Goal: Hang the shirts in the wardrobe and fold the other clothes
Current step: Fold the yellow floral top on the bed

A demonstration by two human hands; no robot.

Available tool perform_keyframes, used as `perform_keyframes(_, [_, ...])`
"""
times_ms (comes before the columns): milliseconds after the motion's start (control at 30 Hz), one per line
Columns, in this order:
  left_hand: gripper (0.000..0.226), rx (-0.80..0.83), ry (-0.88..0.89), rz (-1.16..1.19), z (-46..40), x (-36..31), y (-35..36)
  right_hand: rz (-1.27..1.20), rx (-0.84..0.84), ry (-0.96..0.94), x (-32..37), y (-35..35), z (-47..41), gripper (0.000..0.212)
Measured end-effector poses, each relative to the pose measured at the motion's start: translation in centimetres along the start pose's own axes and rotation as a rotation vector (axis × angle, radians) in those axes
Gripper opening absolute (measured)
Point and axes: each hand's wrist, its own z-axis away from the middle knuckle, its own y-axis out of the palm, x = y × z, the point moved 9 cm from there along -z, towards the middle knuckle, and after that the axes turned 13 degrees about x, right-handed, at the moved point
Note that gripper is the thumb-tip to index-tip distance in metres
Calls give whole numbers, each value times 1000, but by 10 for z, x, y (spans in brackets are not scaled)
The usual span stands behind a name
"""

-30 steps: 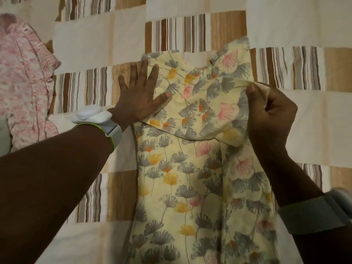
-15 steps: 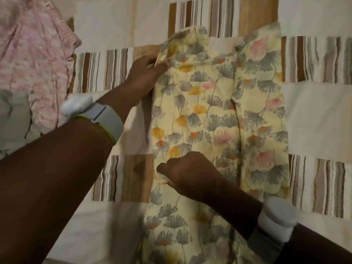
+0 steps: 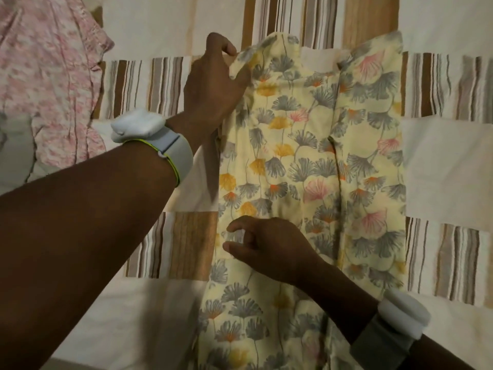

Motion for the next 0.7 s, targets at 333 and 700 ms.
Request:
perform_keyframes(333, [39,99,-299,65,-62,29,21,-133,-554,-21,-3,-124,-17,23])
perform_keyframes(700, [8,39,-167,147,-59,45,41,500,-344,8,-11,-5,-8,74])
